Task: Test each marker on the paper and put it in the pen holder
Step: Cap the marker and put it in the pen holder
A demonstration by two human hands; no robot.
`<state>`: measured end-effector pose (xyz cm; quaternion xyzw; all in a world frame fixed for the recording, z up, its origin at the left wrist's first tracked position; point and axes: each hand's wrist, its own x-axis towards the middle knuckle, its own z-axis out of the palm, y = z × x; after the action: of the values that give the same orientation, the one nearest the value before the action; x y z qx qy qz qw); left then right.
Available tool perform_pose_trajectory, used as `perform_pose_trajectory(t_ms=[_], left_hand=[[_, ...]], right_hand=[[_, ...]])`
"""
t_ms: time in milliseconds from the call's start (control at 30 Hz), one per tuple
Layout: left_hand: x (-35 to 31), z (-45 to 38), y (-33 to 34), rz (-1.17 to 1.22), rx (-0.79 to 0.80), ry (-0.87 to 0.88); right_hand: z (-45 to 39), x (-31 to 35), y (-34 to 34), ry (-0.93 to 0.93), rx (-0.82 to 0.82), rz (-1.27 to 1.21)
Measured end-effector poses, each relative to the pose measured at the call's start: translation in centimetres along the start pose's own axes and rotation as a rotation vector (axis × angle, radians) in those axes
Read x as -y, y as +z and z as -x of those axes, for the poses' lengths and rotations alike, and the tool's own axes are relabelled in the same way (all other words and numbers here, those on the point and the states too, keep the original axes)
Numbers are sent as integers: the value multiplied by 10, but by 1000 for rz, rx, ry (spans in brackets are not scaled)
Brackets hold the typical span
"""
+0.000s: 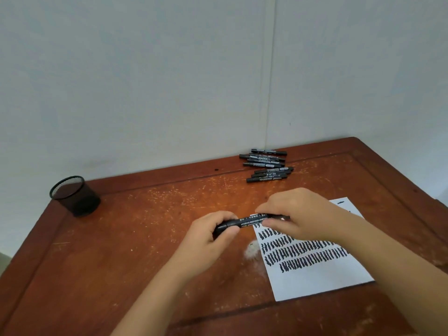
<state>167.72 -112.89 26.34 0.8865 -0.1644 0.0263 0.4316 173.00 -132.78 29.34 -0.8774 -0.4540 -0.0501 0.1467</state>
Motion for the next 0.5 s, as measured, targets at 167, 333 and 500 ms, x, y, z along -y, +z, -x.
perform_pose_trajectory(t_ms=[167,333,500], left_hand=[[-1,-1,-14,-64,106,1],[0,6,-22,-203,115,127],[-3,13,-33,-481,79,378]], right_hand=[[5,-2,-1,-212,-127,162],[5,5,-1,-335,-187,182],[6,22,11,-255,-169,-142]])
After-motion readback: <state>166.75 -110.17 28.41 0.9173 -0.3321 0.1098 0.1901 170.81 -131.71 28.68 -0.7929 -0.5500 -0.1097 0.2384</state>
